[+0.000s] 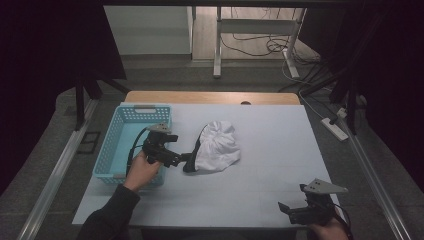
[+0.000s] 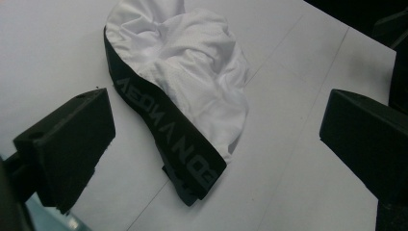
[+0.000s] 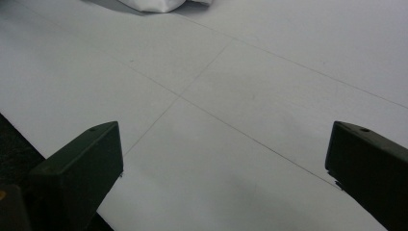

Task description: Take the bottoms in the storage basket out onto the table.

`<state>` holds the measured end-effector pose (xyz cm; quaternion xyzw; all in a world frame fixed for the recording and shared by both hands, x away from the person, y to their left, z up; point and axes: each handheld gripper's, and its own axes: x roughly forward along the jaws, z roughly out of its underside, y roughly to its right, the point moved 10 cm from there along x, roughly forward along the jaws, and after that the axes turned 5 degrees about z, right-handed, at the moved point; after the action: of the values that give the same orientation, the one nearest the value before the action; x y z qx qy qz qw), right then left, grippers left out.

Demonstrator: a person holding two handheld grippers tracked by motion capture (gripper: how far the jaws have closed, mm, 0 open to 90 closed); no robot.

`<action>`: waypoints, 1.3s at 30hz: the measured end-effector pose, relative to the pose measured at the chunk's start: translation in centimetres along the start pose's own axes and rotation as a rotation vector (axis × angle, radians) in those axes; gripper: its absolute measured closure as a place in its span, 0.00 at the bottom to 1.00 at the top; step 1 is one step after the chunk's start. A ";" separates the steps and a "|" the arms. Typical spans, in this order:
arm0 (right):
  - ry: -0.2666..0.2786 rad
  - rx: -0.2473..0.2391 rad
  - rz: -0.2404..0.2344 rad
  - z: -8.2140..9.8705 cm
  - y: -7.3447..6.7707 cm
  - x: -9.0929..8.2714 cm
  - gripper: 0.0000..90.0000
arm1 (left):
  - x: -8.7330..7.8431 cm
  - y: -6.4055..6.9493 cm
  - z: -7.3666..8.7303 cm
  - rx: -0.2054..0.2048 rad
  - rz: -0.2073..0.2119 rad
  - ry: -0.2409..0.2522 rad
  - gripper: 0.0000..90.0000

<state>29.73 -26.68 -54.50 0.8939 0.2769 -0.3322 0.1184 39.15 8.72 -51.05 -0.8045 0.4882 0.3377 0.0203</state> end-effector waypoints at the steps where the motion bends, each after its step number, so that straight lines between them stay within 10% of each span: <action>1: 0.000 0.000 0.000 0.0 0.0 0.0 0.00 | -0.1 0.0 0.1 -0.001 -0.005 0.001 0.00; 39: 0.005 0.005 0.001 0.0 0.1 -0.1 0.00 | -3.2 -0.1 3.1 -0.065 -0.076 0.030 0.00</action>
<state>29.77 -26.76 -54.44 0.8952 0.2758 -0.3305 0.1156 36.69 12.41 -51.67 -0.8277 0.4465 0.3400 -0.0004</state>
